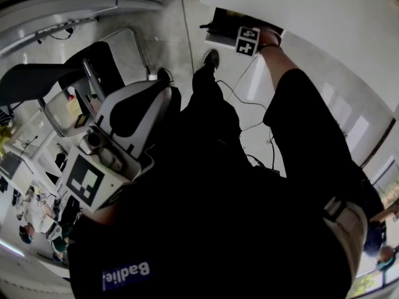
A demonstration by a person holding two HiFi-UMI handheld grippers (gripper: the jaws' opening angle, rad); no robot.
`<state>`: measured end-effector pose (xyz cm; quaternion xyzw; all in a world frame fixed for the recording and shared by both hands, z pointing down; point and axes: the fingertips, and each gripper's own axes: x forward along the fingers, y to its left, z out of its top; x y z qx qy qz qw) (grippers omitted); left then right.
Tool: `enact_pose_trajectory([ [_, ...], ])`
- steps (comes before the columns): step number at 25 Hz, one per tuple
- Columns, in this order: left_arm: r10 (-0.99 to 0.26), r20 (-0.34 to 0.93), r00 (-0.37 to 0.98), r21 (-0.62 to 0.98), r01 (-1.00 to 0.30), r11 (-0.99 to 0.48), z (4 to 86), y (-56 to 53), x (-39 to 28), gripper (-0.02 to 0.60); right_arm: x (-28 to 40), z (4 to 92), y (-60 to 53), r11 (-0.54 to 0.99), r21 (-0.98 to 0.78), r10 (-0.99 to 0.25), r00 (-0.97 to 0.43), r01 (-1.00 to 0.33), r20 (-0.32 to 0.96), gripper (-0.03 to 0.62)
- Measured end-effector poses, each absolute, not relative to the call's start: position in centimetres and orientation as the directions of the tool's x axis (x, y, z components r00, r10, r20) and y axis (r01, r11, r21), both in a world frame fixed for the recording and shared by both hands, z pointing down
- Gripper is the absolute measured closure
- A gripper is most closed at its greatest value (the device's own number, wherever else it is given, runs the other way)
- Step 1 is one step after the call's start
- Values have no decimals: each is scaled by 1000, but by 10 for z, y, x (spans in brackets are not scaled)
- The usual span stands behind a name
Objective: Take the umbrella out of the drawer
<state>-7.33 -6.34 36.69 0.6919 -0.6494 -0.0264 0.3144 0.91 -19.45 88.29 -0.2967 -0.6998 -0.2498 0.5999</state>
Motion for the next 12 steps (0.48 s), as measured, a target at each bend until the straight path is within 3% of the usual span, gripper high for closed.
enact_pose_trajectory([
  [12, -906, 392, 161, 487, -872, 55, 379, -55, -71, 580, 11, 908, -186, 642, -193, 158, 119, 742, 980, 310],
])
